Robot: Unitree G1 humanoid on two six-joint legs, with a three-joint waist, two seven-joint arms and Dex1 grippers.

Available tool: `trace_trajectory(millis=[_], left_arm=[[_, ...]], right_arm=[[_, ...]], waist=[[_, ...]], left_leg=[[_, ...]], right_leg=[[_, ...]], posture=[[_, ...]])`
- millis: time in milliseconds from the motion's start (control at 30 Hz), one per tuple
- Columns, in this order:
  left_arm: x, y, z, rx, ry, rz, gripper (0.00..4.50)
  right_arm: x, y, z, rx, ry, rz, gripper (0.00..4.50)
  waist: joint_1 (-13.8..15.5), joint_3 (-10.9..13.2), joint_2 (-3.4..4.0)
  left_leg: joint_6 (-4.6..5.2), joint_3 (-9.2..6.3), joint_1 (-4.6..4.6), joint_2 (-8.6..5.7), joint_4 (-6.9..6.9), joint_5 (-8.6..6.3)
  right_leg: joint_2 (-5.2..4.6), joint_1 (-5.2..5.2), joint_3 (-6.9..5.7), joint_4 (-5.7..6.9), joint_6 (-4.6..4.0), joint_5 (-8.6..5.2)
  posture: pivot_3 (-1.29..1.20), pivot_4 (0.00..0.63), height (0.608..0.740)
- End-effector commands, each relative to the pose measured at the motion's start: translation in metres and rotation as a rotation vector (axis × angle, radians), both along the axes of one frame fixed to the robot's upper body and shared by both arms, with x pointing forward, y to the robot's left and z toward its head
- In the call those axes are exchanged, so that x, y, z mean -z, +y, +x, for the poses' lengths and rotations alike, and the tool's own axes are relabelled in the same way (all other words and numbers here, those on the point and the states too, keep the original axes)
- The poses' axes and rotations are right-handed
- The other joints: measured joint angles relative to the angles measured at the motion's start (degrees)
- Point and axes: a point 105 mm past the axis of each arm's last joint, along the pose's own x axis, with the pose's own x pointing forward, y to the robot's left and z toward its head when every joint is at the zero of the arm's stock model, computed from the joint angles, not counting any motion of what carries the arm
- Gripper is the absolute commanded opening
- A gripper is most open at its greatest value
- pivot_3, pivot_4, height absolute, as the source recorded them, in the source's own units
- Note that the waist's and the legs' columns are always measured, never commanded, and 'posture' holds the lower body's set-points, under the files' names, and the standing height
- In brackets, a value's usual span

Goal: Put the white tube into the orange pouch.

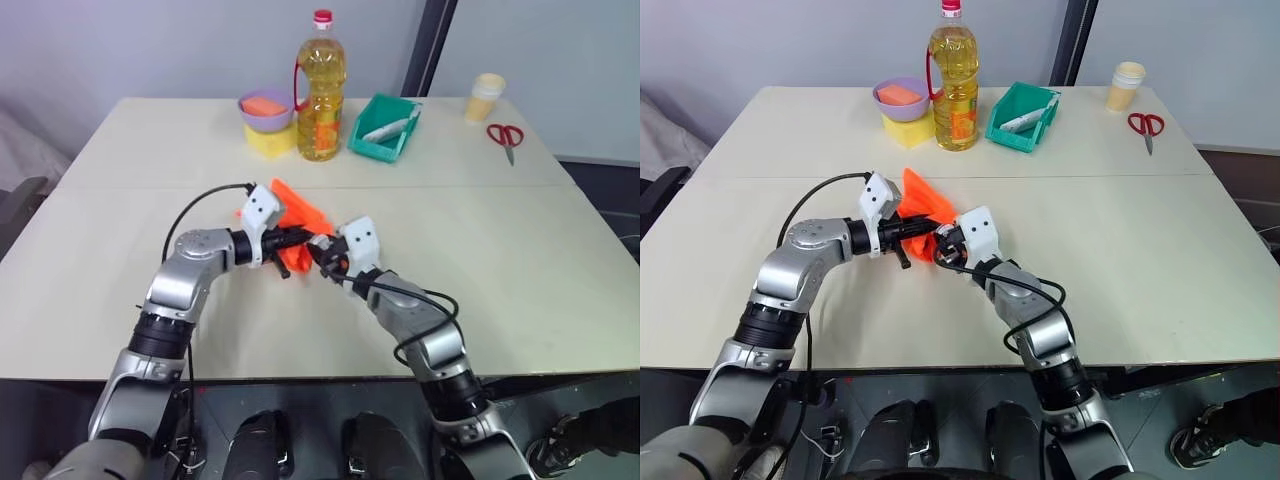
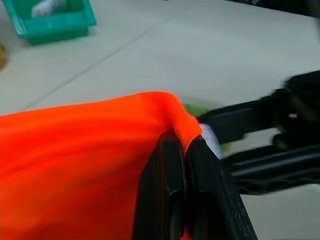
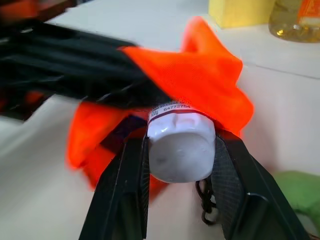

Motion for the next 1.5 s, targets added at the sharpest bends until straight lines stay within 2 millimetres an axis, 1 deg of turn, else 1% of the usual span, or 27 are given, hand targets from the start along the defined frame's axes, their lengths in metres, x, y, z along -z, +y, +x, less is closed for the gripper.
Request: trace_trajectory(millis=[33,133,267,367,467,500,533,667,700,767,833,900,967,1033,1167,1267,1367,1433,1500], left_arm=[[-0.012,-0.01,-0.012,0.068,-0.025,-0.021,0.0],[-0.013,-0.012,-0.015,0.074,-0.02,-0.034,0.0],[-0.012,-0.01,-0.015,0.056,-0.022,-0.033,0.0],[-0.011,-0.003,-0.012,0.028,-0.022,-0.039,0.0],[-0.013,0.01,-0.009,-0.004,-0.027,-0.041,0.93],[-0.014,0.014,-0.008,-0.016,-0.028,-0.041,1.41],[-0.015,0.019,-0.007,-0.028,-0.031,-0.039,1.96],[-0.017,0.041,-0.002,-0.094,-0.048,-0.025,4.0],[-0.019,0.048,-0.001,-0.112,-0.049,-0.035,4.45],[-0.023,0.059,0.001,-0.142,-0.053,-0.053,4.45],[-0.025,0.069,0.003,-0.175,-0.058,-0.064,4.45],[-0.025,0.073,0.004,-0.185,-0.062,-0.066,4.45],[-0.025,0.077,0.005,-0.201,-0.07,-0.066,4.45],[-0.025,0.079,0.006,-0.212,-0.084,-0.063,4.45],[-0.022,0.073,0.001,-0.202,-0.097,-0.068,4.45],[-0.019,0.068,-0.003,-0.196,-0.1,-0.08,4.45],[-0.017,0.066,-0.005,-0.21,-0.101,-0.098,4.5],[-0.016,0.065,-0.006,-0.218,-0.099,-0.109,4.5],[-0.014,0.064,-0.008,-0.222,-0.098,-0.115,4.5]], right_arm=[[-0.022,0.013,0.008,-0.009,-0.057,0.051,1.38],[-0.022,0.024,0.012,-0.024,-0.055,0.053,1.38],[-0.02,0.022,0.012,-0.033,-0.044,0.051,1.38],[-0.016,0.015,0.004,-0.076,-0.023,0.039,2.53],[-0.017,0.001,-0.015,-0.162,-0.09,-0.079,4.0],[-0.019,-0.006,-0.02,-0.174,-0.099,-0.096,4.48],[-0.02,-0.013,-0.025,-0.18,-0.102,-0.104,4.5],[-0.021,-0.044,-0.045,-0.226,-0.095,-0.179,4.5],[-0.02,-0.052,-0.052,-0.249,-0.093,-0.205,4.5],[-0.02,-0.064,-0.058,-0.266,-0.094,-0.244,4.5],[-0.019,-0.078,-0.051,-0.222,-0.101,-0.295,4.5],[-0.018,-0.084,-0.046,-0.199,-0.101,-0.321,4.5],[-0.012,-0.085,-0.039,-0.212,-0.115,-0.374,4.5],[-0.006,-0.082,-0.029,-0.221,-0.123,-0.405,4.5],[0.007,-0.08,-0.01,-0.202,-0.127,-0.462,4.5],[0.013,-0.081,0.0,-0.167,-0.114,-0.459,4.5],[0.017,-0.084,0.003,-0.149,-0.106,-0.47,3.65],[0.015,-0.086,0.003,-0.133,-0.112,-0.462,2.68],[0.011,-0.09,0.003,-0.112,-0.128,-0.467,1.54]], waist=[[0.0,0.0,0.0],[0.0,0.0,0.0],[0.0,0.0,0.0],[0.0,0.0,0.0],[0.1,0.0,0.0],[0.0,0.0,0.0],[0.0,0.0,0.0],[0.0,0.0,0.0],[0.0,0.0,0.0],[0.0,0.0,0.0],[0.0,0.0,0.0],[0.1,0.0,0.0],[0.1,0.0,0.0],[0.1,0.0,0.0],[0.1,0.0,0.0],[0.1,0.0,0.0],[0.2,0.0,0.0],[0.2,0.0,0.0],[0.1,0.0,0.0]], left_leg=[[0.0,0.0,0.0,0.0,0.0,0.0],[0.0,0.01,0.0,0.0,0.0,0.0],[0.0,0.01,-0.01,0.0,0.0,0.0],[0.0,0.0,-0.01,0.0,0.0,0.0],[0.0,0.01,-0.01,0.0,-0.02,-0.01],[0.0,0.01,-0.04,0.0,-0.02,-0.01],[0.01,0.0,-0.05,0.0,-0.02,-0.02],[0.01,-0.04,-0.04,0.0,-0.05,-0.02],[0.01,-0.04,-0.04,0.0,-0.05,-0.02],[0.12,-0.04,-0.05,0.0,-0.05,-0.09],[0.36,-0.05,-0.05,0.0,-0.05,-0.23],[0.36,-0.05,-0.05,0.0,-0.03,-0.23],[0.36,-0.05,-0.04,0.0,-0.02,-0.23],[0.37,-0.04,-0.04,0.0,-0.01,-0.23],[0.36,-0.03,-0.05,0.0,-0.02,-0.22],[0.05,0.02,-0.05,0.0,-0.02,-0.04],[0.04,0.03,-0.07,0.0,-0.01,-0.03],[0.04,0.03,-0.07,0.0,0.0,-0.03],[0.04,0.03,-0.07,0.0,0.0,-0.03]], right_leg=[[0.0,0.0,0.0,0.0,0.0,0.0],[0.0,0.0,0.0,0.0,0.0,0.0],[-0.02,0.0,0.0,0.0,0.0,0.0],[-0.02,0.0,0.0,0.0,0.0,0.0],[-0.04,0.0,0.0,-0.02,0.0,0.0],[-0.05,-0.02,0.0,-0.02,0.0,0.0],[-0.05,-0.03,0.0,-0.03,0.0,0.0],[-0.06,-0.06,0.0,-0.02,-0.01,0.0],[-0.06,-0.06,0.0,-0.02,-0.02,-0.01],[-0.07,-0.06,0.0,-0.04,-0.02,-0.01],[-0.07,-0.05,0.0,-0.05,-0.02,-0.01],[-0.07,-0.06,0.0,-0.06,-0.03,-0.01],[-0.07,-0.05,-0.01,-0.06,-0.03,-0.01],[-0.07,-0.04,-0.01,-0.07,-0.03,-0.01],[-0.06,-0.06,-0.01,-0.07,-0.03,-0.01],[-0.06,-0.06,-0.01,-0.08,-0.02,-0.01],[-0.06,-0.06,-0.01,-0.08,-0.01,0.0],[-0.07,-0.04,-0.01,-0.08,-0.01,0.0],[-0.08,-0.04,-0.01,-0.08,-0.01,0.0]], posture=[[0.0,0.15,0.727],[0.0,0.15,0.727],[0.0,0.15,0.727],[0.0,0.15,0.727],[0.0,0.15,0.727],[0.0,0.15,0.727],[0.0,0.15,0.727],[0.0,0.15,0.727],[0.0,0.15,0.727],[0.0,0.15,0.727],[0.0,0.15,0.727],[0.0,0.15,0.727],[0.0,0.15,0.727],[0.0,0.15,0.727],[0.0,0.15,0.727],[0.0,0.15,0.727],[0.0,0.15,0.727],[0.0,0.15,0.727],[0.0,0.15,0.727]])
